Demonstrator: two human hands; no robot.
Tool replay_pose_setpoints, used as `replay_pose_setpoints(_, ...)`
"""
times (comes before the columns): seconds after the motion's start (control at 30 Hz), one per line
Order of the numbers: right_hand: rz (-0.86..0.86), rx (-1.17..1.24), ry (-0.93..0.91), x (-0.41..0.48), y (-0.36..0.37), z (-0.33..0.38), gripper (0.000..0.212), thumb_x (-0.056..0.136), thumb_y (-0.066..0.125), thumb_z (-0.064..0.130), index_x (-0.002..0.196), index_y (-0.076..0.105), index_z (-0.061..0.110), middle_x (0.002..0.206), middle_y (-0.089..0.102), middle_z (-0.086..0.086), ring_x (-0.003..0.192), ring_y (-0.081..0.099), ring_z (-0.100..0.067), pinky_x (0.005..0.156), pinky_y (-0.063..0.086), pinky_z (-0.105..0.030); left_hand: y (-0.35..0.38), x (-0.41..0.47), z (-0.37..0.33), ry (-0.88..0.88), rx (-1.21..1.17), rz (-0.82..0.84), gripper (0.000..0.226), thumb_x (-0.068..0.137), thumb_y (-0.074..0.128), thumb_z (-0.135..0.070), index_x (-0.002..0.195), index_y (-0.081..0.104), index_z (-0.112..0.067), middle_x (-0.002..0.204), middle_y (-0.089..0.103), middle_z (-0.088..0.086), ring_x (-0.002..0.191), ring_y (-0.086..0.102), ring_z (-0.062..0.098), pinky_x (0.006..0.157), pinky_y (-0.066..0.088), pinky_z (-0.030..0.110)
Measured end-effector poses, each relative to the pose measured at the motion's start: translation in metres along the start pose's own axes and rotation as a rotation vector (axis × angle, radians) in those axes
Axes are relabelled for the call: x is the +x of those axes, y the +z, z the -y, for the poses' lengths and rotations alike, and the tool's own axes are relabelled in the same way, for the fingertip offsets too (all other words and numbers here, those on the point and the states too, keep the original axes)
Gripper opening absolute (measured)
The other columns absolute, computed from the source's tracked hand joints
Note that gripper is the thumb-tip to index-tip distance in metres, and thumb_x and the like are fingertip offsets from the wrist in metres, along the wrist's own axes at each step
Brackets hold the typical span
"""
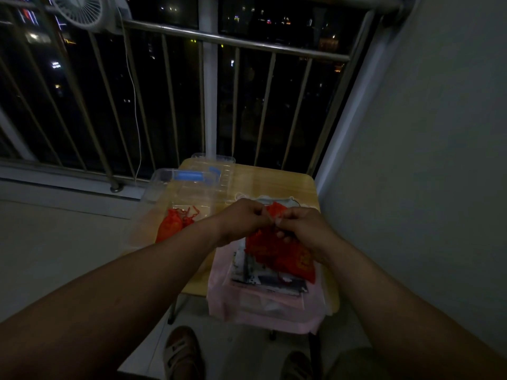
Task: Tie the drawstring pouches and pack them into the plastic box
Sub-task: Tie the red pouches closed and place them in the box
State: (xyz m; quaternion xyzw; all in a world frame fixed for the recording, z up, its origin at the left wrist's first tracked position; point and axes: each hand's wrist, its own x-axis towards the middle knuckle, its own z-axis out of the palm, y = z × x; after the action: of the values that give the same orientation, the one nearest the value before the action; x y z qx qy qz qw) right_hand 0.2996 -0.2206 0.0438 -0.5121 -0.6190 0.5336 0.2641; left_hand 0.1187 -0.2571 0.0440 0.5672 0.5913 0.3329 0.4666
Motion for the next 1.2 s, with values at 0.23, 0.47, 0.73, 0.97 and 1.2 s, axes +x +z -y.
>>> replay_pose_setpoints(0.23, 0.058, 0.035, 0.015, 0.0, -0.004, -0.004, 0.005, 0.096, 0.069, 0.006, 0.094, 0.073, 0.007, 0.079, 0.074, -0.008, 0.07, 0.072, -0.015, 0.064, 0.058, -0.027, -0.003, 0.006, 0.005, -0.031, 0.026, 0.009, 0.016, 0.097, 0.067, -0.015, 0.101, 0.078, -0.005, 0.093, 0.07, 0.002, 0.08, 0.061, 0.006, 0.064, 0.048, 0.013)
replay_pose_setpoints(0.47, 0.092, 0.112, 0.045, 0.001, -0.007, -0.009, 0.007, 0.097, 0.066, 0.005, 0.1, 0.072, 0.002, 0.086, 0.074, -0.011, 0.072, 0.072, -0.014, 0.065, 0.059, -0.026, 0.005, 0.009, 0.014, 0.06, -0.003, -0.001, 0.012, 0.093, 0.071, -0.01, 0.096, 0.076, 0.001, 0.088, 0.071, 0.003, 0.083, 0.065, 0.008, 0.075, 0.055, 0.021)
replay_pose_setpoints(0.73, 0.142, 0.064, -0.001, 0.0, -0.013, -0.01, 0.009, 0.099, 0.063, 0.006, 0.101, 0.071, 0.003, 0.091, 0.075, -0.016, 0.076, 0.072, -0.018, 0.072, 0.058, -0.031, 0.006, 0.011, 0.024, 0.16, 0.038, 0.012, 0.009, 0.091, 0.077, -0.017, 0.099, 0.071, -0.018, 0.092, 0.071, -0.007, 0.088, 0.066, 0.005, 0.079, 0.053, 0.023)
replay_pose_setpoints(0.97, -0.011, -0.271, -0.176, 0.001, -0.002, -0.007, 0.009, 0.099, 0.065, 0.01, 0.094, 0.073, 0.009, 0.073, 0.076, 0.003, 0.066, 0.07, -0.009, 0.071, 0.059, -0.031, 0.012, 0.011, 0.03, 0.207, 0.235, -0.094, 0.02, 0.095, 0.072, -0.018, 0.079, 0.064, -0.008, 0.072, 0.058, 0.001, 0.066, 0.05, 0.011, 0.067, 0.045, 0.031)
replay_pose_setpoints(1.2, -0.099, -0.332, -0.255, 0.006, 0.008, -0.013, 0.008, 0.095, 0.071, 0.014, 0.091, 0.073, 0.021, 0.068, 0.073, -0.002, 0.064, 0.071, -0.014, 0.07, 0.059, -0.037, 0.016, 0.008, 0.035, 0.223, 0.144, -0.124, 0.025, 0.095, 0.067, -0.011, 0.076, 0.053, -0.008, 0.072, 0.05, 0.008, 0.066, 0.044, 0.014, 0.064, 0.039, 0.029)
